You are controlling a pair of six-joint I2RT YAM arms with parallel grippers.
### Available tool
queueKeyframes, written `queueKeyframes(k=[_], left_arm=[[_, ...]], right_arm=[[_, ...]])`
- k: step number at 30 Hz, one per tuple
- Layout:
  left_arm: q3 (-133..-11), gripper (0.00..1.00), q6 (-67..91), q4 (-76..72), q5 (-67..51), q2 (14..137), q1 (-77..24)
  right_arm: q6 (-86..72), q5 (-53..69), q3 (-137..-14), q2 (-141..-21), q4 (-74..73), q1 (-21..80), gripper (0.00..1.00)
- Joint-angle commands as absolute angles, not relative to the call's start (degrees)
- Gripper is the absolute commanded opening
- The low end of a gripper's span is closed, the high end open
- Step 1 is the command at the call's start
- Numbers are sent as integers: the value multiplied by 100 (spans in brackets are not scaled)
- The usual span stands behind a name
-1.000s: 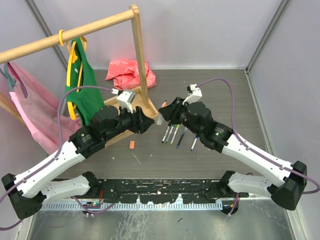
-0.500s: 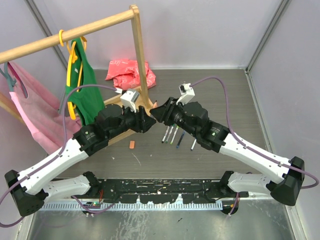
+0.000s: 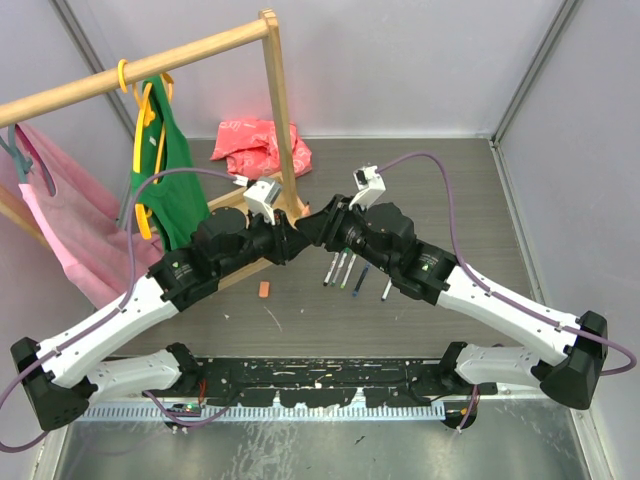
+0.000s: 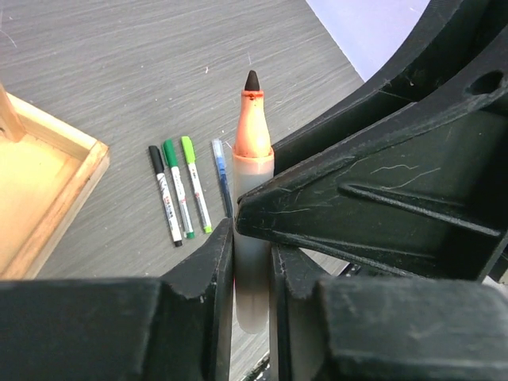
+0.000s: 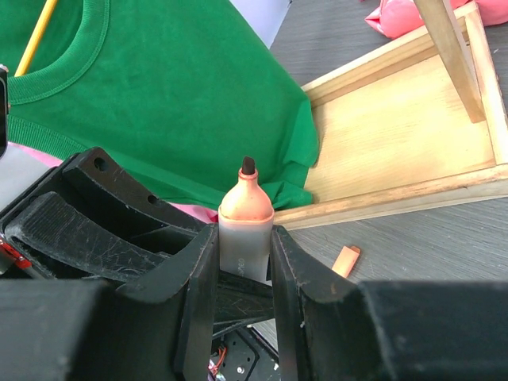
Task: Insert the pens into the pen caps
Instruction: Pick up the pen from the center of the board.
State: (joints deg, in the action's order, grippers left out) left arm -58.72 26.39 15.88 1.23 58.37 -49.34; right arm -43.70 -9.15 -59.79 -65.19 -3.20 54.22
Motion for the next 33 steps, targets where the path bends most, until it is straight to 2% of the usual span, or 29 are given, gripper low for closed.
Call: queueKeyframes(k=[1,4,8,33], left_arm=[[-6091,7,2646,1191,41,5815,-4937],[-6070,0,2661,1151,5,5805,-4934],[-6047,0,2670,1083,-10,5785,-4937],[-5950,0,2681,991,-57,5701,-4938]], right_arm=[[-4448,-943,-6154,-6386,186,5462,4],[-4502,-1021,-6122,-6400,259,5467,12],[-4573,-1053,-6156,-6491,306,5467,23],[-4842,-747,-6110,-6903,464,5433,42]])
